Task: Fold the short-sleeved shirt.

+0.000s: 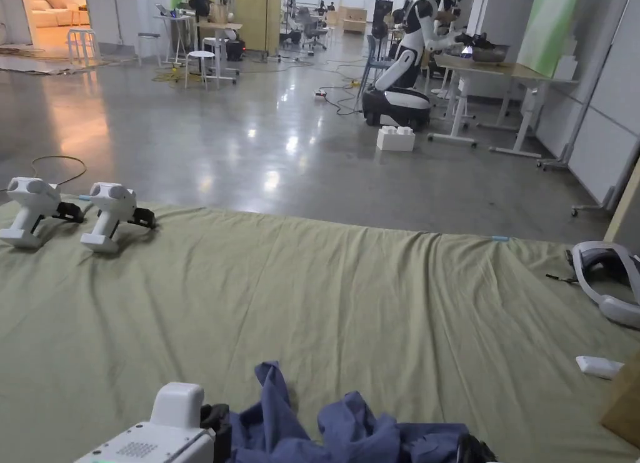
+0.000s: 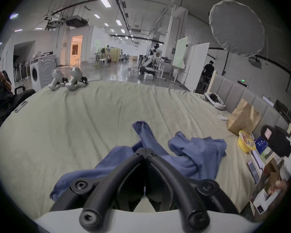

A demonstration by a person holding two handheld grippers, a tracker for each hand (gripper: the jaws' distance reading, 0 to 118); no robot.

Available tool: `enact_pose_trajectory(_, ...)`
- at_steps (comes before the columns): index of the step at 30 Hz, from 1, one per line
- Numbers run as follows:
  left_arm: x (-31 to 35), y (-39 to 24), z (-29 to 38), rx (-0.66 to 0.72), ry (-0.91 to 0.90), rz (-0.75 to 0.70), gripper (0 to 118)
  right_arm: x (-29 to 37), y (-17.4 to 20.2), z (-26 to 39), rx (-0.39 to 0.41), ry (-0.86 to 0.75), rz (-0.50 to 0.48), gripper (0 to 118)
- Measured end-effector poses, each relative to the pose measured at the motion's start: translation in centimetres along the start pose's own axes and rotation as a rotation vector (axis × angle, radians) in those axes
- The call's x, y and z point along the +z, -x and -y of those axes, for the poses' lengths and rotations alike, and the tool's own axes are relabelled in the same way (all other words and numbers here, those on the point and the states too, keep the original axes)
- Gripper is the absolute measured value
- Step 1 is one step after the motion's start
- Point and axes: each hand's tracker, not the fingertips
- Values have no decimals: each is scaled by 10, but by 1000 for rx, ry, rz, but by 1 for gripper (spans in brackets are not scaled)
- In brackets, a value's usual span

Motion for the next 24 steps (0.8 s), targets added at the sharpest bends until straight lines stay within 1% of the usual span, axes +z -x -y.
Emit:
enact_pose_trajectory(4,-68,16,-38,43,164,21,3,-18,-5,5,-2,48,-8,5)
enact_pose_trajectory(5,-87,19,-50,59,196,25,14,-22,-5,7,2,59,-7,5)
enact_pose_trajectory(7,-123,25,-65,117,302,72,44,-29,-8,10,7,75,-6,5)
enact_pose_trajectory(9,-146,21,-75,141,351,109,66,-34,-12,15,11,95,-2,5)
enact_pose_trajectory(10,-157,18,-79,127,380,96,70,-36,-14,17,13,107,3,5)
enact_pose_trajectory(11,-169,14,-82,122,388,99,72,-38,-16,20,12,118,6,5)
enact_pose_trajectory(12,-178,11,-83,104,417,69,76,-39,-18,21,12,127,10,5)
enact_pose_trajectory(13,-190,8,-80,86,452,35,78,-40,-21,24,13,139,17,5)
enact_pose_trajectory(14,-202,3,-80,75,483,14,78,-42,-24,26,15,150,23,5)
enact_pose_trajectory(15,-210,0,-78,78,504,35,78,-43,-26,28,16,161,27,5)
enact_pose_trajectory(18,-239,-4,-62,85,541,33,78,-46,-36,35,14,194,44,5)
enact_pose_trajectory(19,-246,-9,-57,72,580,-6,78,-47,-40,37,14,205,49,5)
enact_pose_trajectory(21,-255,-14,-48,5,603,-40,76,-47,-46,39,17,235,68,5)
enact_pose_trajectory(22,-254,-21,-47,-48,575,-51,73,-48,-50,40,17,246,75,5)
enact_pose_trajectory(23,-248,-29,-48,-97,556,-73,60,-50,-53,42,17,260,88,5)
enact_pose_trajectory(24,-243,-38,-47,-156,527,-87,32,-52,-56,43,17,281,102,5)
